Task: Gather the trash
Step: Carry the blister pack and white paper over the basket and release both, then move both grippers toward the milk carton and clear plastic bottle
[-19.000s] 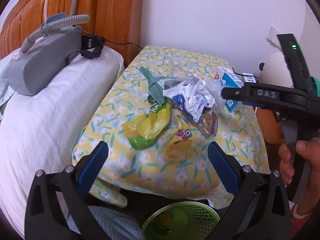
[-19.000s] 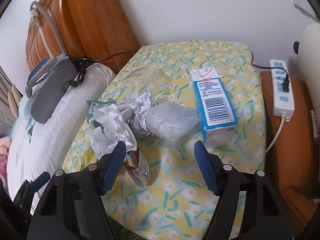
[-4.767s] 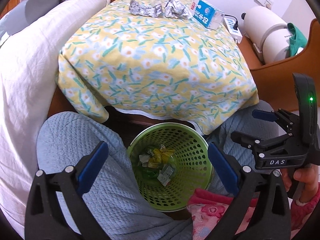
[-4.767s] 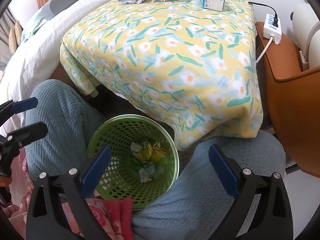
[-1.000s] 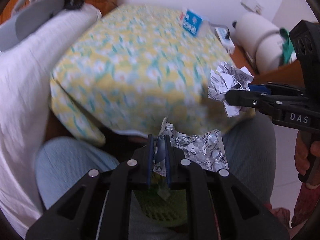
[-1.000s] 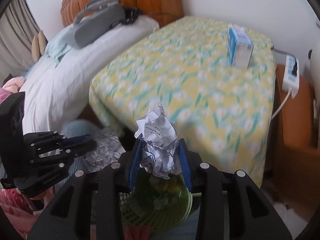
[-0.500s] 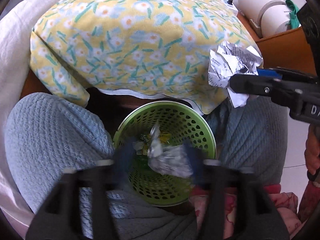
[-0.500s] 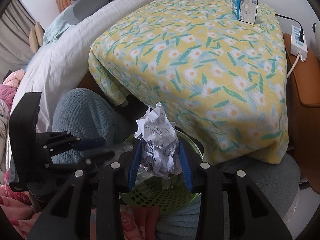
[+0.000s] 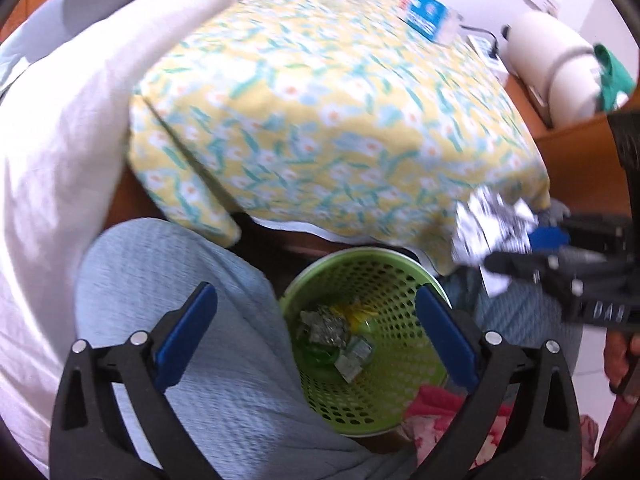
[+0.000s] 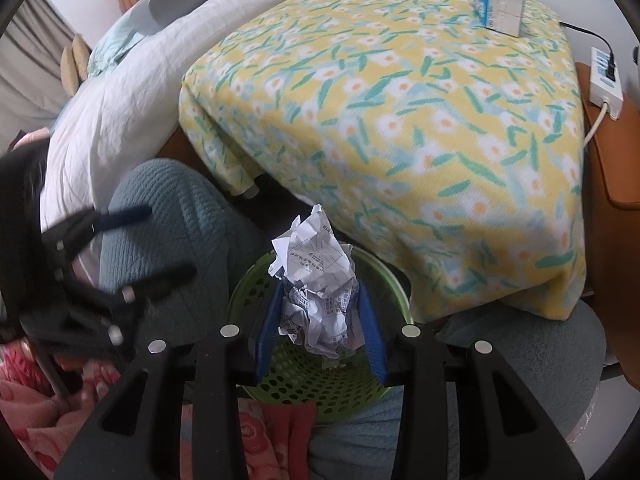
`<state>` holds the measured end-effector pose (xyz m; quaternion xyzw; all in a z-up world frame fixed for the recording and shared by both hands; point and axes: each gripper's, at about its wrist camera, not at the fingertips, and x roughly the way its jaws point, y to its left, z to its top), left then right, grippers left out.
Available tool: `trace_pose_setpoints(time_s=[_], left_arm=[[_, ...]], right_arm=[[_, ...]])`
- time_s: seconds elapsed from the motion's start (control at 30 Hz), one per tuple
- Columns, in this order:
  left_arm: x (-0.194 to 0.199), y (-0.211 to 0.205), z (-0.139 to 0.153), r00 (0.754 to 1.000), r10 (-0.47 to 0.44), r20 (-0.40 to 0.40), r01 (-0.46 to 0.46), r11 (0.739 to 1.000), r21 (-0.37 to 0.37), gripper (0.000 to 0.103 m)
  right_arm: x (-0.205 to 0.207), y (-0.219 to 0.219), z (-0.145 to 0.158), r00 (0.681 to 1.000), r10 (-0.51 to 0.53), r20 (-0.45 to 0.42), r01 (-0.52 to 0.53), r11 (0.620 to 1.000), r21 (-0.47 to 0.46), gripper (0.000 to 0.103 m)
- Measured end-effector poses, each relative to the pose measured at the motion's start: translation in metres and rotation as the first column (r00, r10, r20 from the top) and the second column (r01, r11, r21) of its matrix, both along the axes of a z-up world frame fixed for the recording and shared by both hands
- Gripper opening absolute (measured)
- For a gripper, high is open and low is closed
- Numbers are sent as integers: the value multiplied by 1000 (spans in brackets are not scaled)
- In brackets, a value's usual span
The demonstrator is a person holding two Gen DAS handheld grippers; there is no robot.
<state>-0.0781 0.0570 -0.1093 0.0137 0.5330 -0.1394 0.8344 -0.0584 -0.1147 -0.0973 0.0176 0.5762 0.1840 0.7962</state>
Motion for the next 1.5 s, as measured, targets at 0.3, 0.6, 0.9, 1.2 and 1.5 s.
trace_pose_setpoints(time_s=[0.3,0.6,0.9,1.2,1.5], left_arm=[[7,20,6,997,74,14,-74,997,-3,95],[7,20,5,996,91,11,-91,996,-2,95],[11,16,8,995,97,16,-97,995,-1,95],[41,4,36,992,73,99,-74,997,1,95],[101,-25,73,977,70,200,-68,998,-16,95]], right_arm=[[-3,9,-6,999,27,-18,-26,1000,8,92],[3,-8,-4,999,-42,-15,42,999,-7,95],[5,-6,-5,999,-49,-14,49,999,-12,95],[30,-20,28,987,-120,110,122,992,-15,98],[90,-59,73,928,-250,276,279,958,-67,99]])
